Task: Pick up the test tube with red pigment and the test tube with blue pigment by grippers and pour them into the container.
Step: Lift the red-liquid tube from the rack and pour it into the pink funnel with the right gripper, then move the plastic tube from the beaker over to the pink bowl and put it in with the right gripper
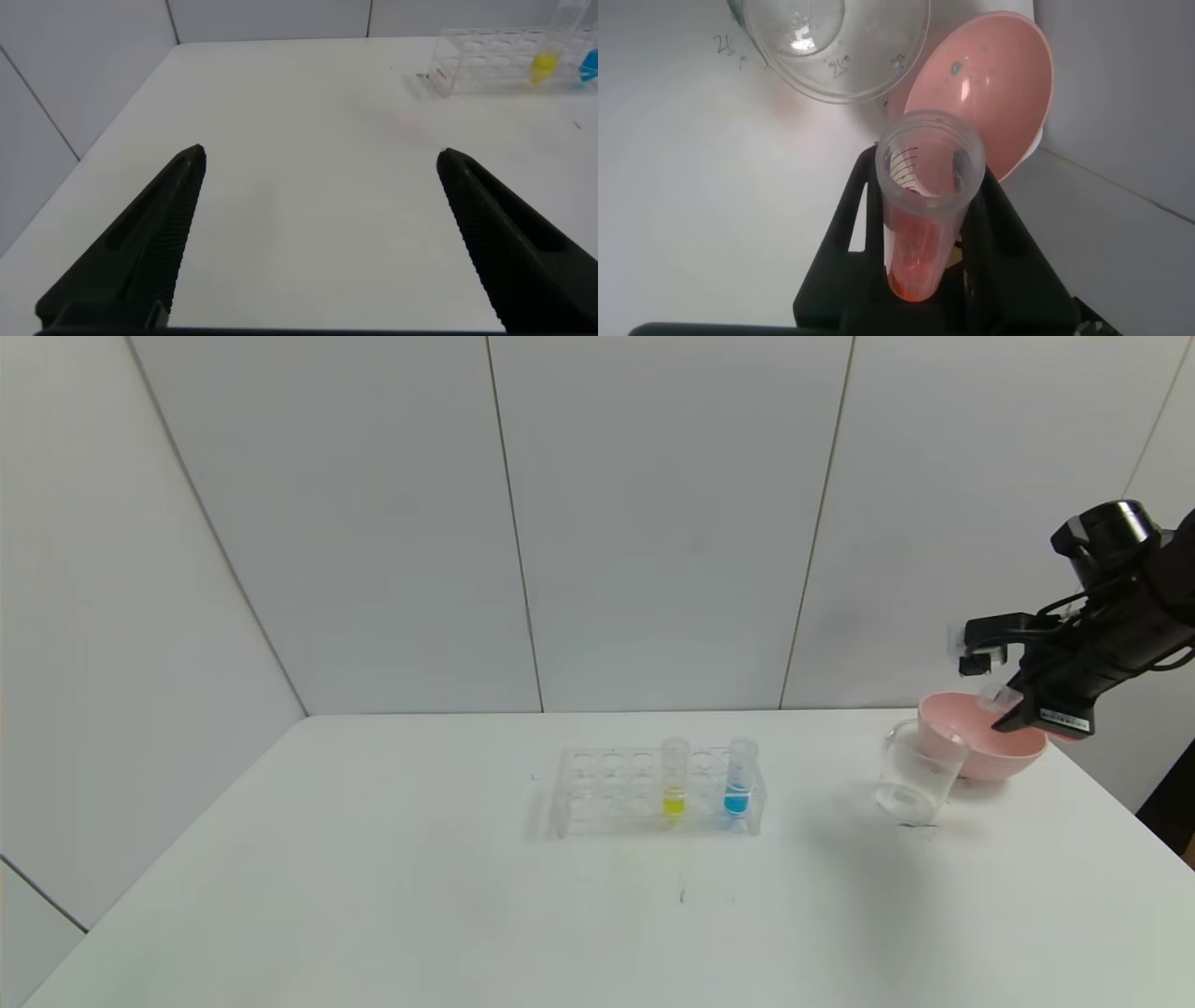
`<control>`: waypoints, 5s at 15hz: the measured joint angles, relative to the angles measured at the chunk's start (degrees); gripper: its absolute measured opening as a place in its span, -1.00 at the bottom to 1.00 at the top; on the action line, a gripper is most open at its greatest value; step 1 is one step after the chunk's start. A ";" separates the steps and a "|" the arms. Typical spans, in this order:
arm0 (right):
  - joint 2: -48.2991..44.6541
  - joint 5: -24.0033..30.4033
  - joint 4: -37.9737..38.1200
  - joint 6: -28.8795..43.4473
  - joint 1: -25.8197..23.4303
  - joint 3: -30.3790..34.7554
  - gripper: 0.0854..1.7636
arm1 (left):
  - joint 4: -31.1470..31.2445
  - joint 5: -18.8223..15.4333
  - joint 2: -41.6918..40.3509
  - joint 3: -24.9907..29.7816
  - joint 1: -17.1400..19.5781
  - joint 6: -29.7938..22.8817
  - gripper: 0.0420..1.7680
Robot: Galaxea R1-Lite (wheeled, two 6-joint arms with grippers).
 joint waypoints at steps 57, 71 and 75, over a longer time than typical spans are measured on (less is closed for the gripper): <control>1.29 -12.03 -6.11 -13.75 9.01 -2.36 -0.47 | 0.00 0.00 0.00 0.00 0.00 0.00 1.00; -9.92 28.68 -17.36 49.24 -3.22 0.28 -0.47 | 0.00 0.00 0.00 0.00 0.00 0.00 1.00; -14.64 23.63 -42.06 67.38 -3.39 15.63 -0.47 | 0.00 0.00 0.00 0.00 0.00 0.00 1.00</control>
